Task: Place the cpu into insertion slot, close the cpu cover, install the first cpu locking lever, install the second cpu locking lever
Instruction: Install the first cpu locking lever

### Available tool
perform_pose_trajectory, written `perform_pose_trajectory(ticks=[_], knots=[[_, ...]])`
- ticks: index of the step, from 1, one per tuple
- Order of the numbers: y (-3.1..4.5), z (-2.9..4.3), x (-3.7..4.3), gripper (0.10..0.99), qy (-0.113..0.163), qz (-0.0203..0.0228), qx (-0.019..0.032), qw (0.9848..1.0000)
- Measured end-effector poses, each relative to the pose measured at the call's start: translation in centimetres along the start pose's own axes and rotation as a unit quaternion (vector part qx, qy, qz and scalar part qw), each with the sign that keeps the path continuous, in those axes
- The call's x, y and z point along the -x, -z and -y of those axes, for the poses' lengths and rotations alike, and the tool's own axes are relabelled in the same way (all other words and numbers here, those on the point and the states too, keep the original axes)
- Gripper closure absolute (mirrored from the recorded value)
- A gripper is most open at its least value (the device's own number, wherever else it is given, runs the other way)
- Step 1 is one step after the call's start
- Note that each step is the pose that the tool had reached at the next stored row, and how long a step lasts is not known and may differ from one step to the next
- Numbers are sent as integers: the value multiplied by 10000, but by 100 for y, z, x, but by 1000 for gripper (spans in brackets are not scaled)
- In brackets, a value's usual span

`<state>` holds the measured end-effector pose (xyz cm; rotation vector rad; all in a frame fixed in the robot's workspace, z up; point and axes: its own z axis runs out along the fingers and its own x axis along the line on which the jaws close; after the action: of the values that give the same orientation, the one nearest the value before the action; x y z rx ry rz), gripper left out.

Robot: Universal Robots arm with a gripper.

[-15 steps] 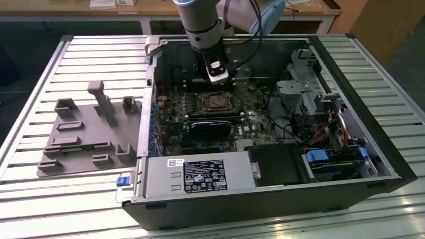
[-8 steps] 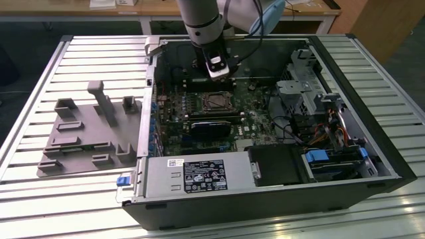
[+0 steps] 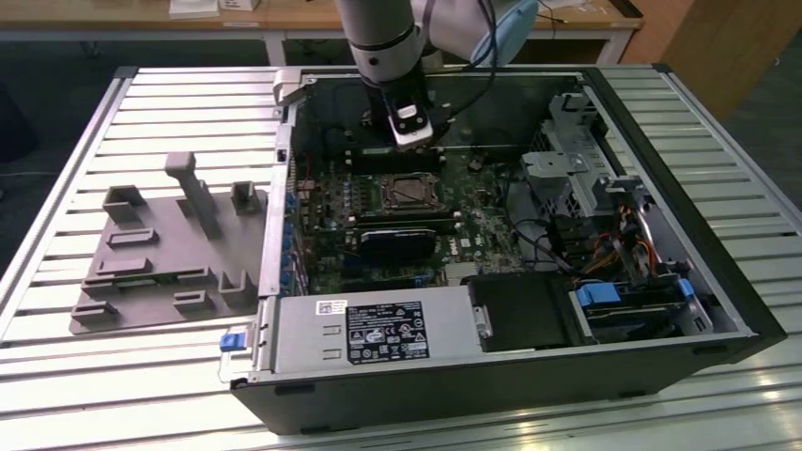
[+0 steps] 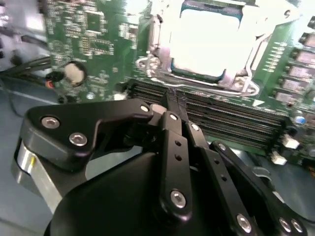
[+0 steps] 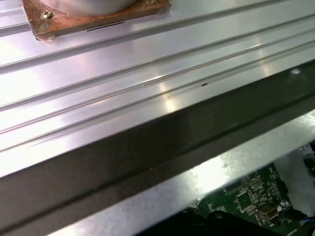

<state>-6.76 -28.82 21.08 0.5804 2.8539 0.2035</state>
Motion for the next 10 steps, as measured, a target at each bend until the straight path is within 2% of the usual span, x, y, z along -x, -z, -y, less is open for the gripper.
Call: perform_pose_trajectory(ticks=[2,3,4,7,10], knots=[[-6,-7,17,980,-12,-140,-78,9999],[-9,-10,26,980,-15,-192,-114,9997],[-10,-11,33,980,-15,-220,-147,9996],[-12,-4,46,980,-11,-240,-218,9995],[-11,10,56,980,-4,-232,-286,9993]])
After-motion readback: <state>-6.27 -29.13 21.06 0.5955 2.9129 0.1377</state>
